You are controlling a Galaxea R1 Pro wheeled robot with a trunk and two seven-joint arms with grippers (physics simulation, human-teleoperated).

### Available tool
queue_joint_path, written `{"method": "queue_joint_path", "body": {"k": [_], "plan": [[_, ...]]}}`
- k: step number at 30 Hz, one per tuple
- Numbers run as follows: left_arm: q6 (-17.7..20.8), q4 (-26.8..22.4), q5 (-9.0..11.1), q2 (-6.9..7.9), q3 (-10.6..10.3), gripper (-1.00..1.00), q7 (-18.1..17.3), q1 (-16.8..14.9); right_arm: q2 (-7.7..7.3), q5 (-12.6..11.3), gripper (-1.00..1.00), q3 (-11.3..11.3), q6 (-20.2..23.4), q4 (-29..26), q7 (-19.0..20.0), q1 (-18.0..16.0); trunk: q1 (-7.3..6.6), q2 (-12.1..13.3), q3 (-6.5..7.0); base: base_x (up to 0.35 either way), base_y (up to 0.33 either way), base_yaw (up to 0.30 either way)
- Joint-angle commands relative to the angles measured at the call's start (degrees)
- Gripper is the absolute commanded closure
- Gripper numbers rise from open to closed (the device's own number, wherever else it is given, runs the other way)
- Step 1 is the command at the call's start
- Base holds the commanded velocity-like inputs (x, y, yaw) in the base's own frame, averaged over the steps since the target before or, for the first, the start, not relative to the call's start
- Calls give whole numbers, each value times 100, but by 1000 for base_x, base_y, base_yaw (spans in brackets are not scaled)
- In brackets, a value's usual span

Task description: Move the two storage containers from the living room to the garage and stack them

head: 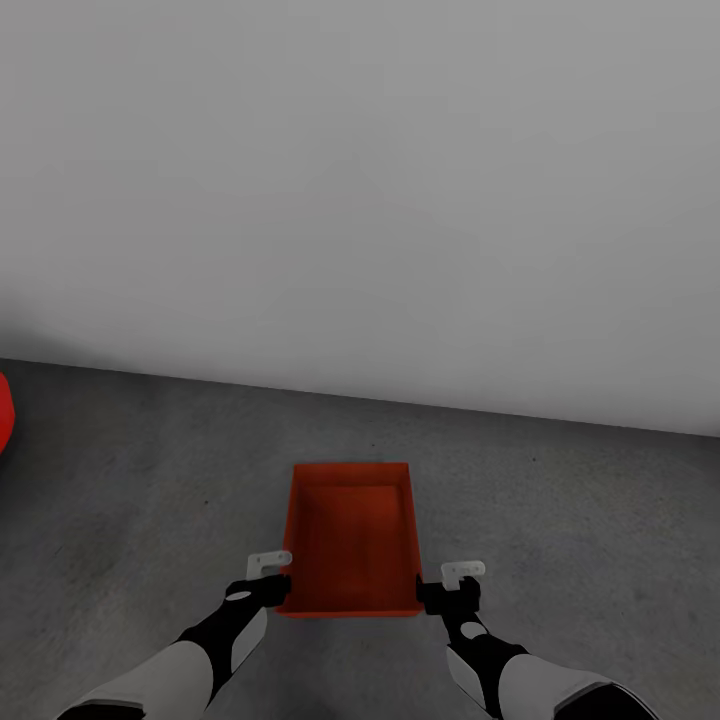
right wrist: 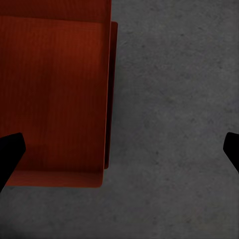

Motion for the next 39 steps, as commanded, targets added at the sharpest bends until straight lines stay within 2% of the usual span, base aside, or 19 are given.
{"method": "queue_joint_path", "body": {"k": [1, 9, 39], "plan": [[11, -3, 61, 0, -23, -100, 21, -1, 3, -54, -100, 50, -20, 7, -14, -4, 2, -7, -6, 0, 0, 0], [15, 0, 80, -9, -17, -100, 34, -1, 3, -54, -100, 50, -20, 9, -17, -4, 2, -7, -6, -107, 0, 0], [7, 383, 108, -6, -8, -100, 36, -1, 3, -54, -100, 50, -20, 6, -11, -4, 2, -7, -6, -341, 0, 0]]}}
